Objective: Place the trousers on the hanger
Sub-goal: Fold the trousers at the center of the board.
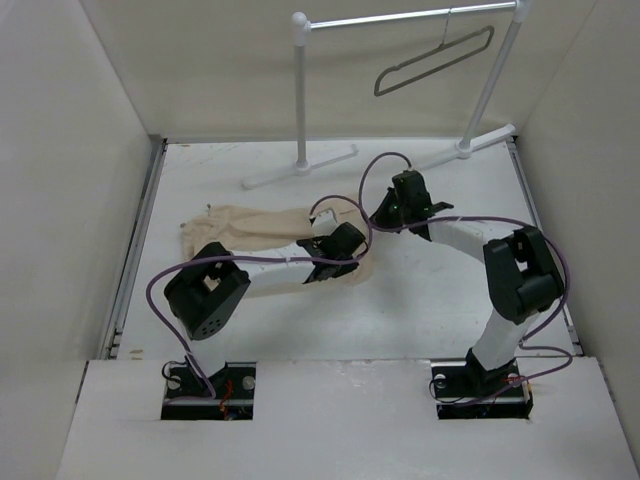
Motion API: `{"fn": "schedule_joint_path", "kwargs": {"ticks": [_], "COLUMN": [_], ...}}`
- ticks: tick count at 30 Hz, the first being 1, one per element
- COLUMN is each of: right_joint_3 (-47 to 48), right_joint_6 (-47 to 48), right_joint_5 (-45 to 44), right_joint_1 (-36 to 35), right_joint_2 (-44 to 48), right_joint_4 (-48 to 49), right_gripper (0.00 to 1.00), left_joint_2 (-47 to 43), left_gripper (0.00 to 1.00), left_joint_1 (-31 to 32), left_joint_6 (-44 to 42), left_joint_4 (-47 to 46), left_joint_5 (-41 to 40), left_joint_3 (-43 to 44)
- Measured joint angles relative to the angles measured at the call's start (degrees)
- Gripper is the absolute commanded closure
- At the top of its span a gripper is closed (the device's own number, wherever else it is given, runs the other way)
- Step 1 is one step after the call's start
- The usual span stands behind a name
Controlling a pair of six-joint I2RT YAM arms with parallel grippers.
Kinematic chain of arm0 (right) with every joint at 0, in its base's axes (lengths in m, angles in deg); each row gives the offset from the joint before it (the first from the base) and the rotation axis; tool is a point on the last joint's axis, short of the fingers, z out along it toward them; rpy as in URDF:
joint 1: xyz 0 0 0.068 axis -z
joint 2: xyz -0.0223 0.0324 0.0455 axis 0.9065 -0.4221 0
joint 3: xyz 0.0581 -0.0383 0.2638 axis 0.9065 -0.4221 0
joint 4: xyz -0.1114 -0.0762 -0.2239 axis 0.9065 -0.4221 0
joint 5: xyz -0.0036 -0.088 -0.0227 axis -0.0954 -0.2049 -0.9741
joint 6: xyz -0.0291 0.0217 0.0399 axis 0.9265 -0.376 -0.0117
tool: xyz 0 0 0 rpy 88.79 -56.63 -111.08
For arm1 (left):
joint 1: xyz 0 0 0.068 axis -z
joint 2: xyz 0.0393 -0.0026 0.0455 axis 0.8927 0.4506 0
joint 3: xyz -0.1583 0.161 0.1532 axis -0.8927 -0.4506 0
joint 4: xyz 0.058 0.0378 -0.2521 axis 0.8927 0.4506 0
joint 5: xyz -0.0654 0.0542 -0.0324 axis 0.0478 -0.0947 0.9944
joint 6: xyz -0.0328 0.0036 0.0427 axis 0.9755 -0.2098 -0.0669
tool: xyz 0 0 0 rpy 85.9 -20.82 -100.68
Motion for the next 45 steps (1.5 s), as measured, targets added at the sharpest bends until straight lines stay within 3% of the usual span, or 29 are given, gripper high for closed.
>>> {"fn": "schedule_joint_path", "kwargs": {"ticks": [7, 9, 12, 15, 19, 23, 26, 29, 31, 38, 45], "right_joint_3": [9.42, 10.97, 11.08, 11.1, 12.37, 16.65, 18.03, 18.64, 19.39, 25.09, 33.2], "right_joint_6": [1.03, 1.16, 1.81, 2.86, 3.04, 2.97, 2.71, 2.25, 1.92, 0.72, -0.63], "right_joint_5": [-0.79, -0.81, -0.96, -0.44, 0.48, 1.14, 1.86, 2.45, 2.62, 2.34, 1.49], "right_joint_1": [1.68, 2.03, 2.32, 2.29, 2.29, 2.29, 2.29, 2.29, 2.29, 2.4, 3.04], "right_joint_2": [-7.52, -9.35, -9.68, -9.66, -10.14, -13.2, -15.5, -17.05, -17.55, -18.53, -25.29], "right_joint_4": [0.07, 0.07, -0.42, 0.11, 0.0, 0.13, 0.04, -0.5, -1.07, -2.32, -3.39], "right_gripper": [0.89, 0.79, 0.52, 0.5, 0.56, 0.73, 0.76, 0.92, 0.95, 0.99, 0.98], "left_joint_2": [0.02, 0.02, 0.0, 0.02, 0.02, 0.02, 0.02, 0.0, 0.02, 0.0, -0.13], "left_gripper": [0.84, 0.84, 0.84, 0.84, 0.84, 0.84, 0.84, 0.84, 0.85, 0.87, 0.88], "left_joint_1": [0.72, 1.09, 1.2, 1.18, 1.22, 1.31, 1.46, 1.49, 1.49, 1.57, 1.84], "left_joint_6": [0.15, 0.26, 0.28, 0.33, 0.37, 0.55, 0.66, 0.74, 0.79, 1.64, 2.6], "left_joint_4": [-0.24, -0.24, -0.26, -0.26, -0.26, -0.26, -0.26, -0.26, -0.26, -1.07, -1.4], "left_joint_5": [0.04, 0.07, 0.09, 0.2, 0.22, 0.2, 0.22, 0.22, 0.22, 0.26, 0.26], "left_joint_3": [-1.05, -1.2, -1.25, -1.25, -1.25, -1.25, -1.27, -1.29, -1.31, -2.21, -3.45]}}
